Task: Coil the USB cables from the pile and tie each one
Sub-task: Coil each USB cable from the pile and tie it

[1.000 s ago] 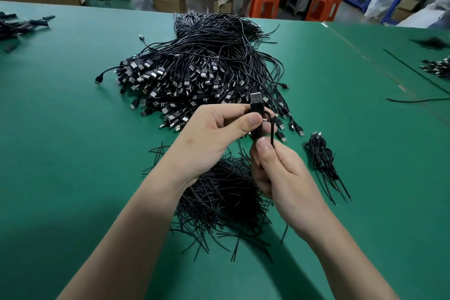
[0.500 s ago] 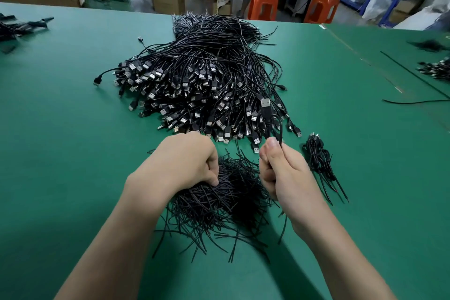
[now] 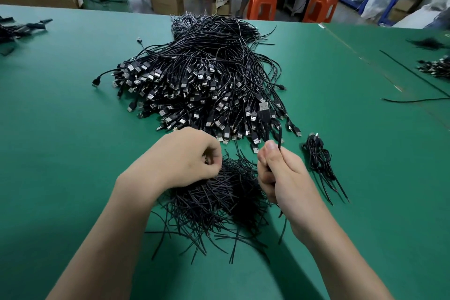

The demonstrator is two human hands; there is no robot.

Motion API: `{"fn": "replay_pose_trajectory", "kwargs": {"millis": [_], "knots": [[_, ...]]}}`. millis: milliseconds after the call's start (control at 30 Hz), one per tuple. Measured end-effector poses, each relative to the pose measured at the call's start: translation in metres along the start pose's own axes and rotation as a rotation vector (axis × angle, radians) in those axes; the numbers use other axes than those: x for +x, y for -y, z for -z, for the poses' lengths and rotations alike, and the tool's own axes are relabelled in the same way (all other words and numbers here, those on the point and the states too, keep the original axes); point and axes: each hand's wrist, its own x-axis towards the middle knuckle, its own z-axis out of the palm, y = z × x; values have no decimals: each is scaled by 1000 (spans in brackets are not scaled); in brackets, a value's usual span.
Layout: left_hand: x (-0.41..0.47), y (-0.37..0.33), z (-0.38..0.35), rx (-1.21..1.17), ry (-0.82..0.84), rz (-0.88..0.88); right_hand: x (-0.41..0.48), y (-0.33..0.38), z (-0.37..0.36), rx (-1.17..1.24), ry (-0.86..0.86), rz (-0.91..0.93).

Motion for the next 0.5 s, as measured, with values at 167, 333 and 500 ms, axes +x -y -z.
{"fn": "replay_pose_trajectory", "kwargs": {"millis": [167,333,500], "knots": [[1,-3,4,-548,-196,-6,1,-4,-6,-115,-11,56],[2,-24,-3,-995,-121,-22,1,-2,-17,-136,-24,144],[8,-39,-17,-1176,-112,-29,3,1,-17,-232,-121,227]]}}
